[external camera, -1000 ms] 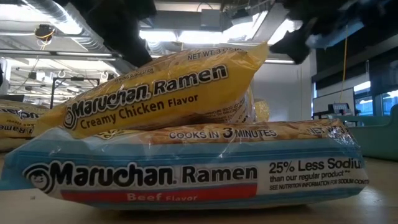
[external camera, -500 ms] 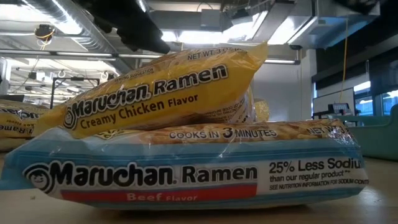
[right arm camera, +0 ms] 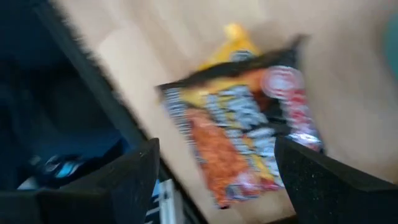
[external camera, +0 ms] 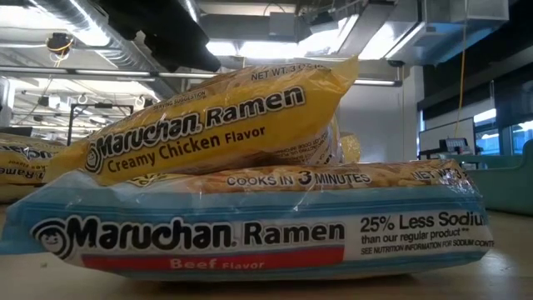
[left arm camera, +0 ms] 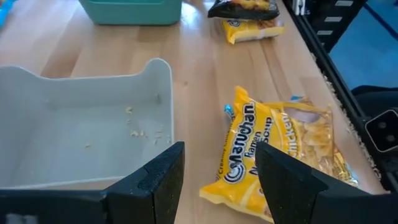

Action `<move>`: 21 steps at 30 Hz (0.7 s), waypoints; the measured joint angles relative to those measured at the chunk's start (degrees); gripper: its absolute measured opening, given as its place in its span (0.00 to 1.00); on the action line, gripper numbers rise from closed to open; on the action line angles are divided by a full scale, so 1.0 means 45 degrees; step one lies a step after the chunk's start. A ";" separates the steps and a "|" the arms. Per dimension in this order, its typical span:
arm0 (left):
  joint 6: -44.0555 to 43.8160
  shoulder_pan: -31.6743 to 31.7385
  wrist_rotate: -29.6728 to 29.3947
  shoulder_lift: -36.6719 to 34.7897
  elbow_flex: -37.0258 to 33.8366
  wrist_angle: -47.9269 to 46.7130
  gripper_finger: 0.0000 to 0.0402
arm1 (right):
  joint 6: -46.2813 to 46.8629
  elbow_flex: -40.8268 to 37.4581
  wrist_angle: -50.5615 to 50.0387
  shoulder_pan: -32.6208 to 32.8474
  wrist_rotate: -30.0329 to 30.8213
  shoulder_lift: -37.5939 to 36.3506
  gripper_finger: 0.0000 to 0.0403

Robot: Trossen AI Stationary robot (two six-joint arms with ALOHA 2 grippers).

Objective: Sort Maruchan noodles

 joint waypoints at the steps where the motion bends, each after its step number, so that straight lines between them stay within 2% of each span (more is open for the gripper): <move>1: -0.0056 0.0003 0.0003 0.0000 0.0000 0.0003 0.47 | 0.0249 -0.0147 -0.0010 0.0036 0.0085 -0.0010 0.75; 8: -0.0070 0.0017 -0.0225 0.0000 0.0000 0.0010 0.47 | 0.0340 -0.1780 0.2098 0.0091 -0.0319 0.0043 0.75; 11: -0.0044 0.0017 -0.0673 0.0000 0.0000 0.0008 0.47 | -0.0071 -0.2269 0.2748 0.0019 0.0098 0.0048 0.75; 15: -0.0036 0.0017 -0.0806 0.0000 0.0000 0.0008 0.47 | -0.1737 -0.2368 0.3599 -0.0263 0.1506 0.0048 0.75; 21: -0.0031 0.0023 -0.0907 0.0000 0.0000 0.0003 0.47 | -0.4178 -0.2368 0.5228 -0.1126 0.2107 0.0048 0.75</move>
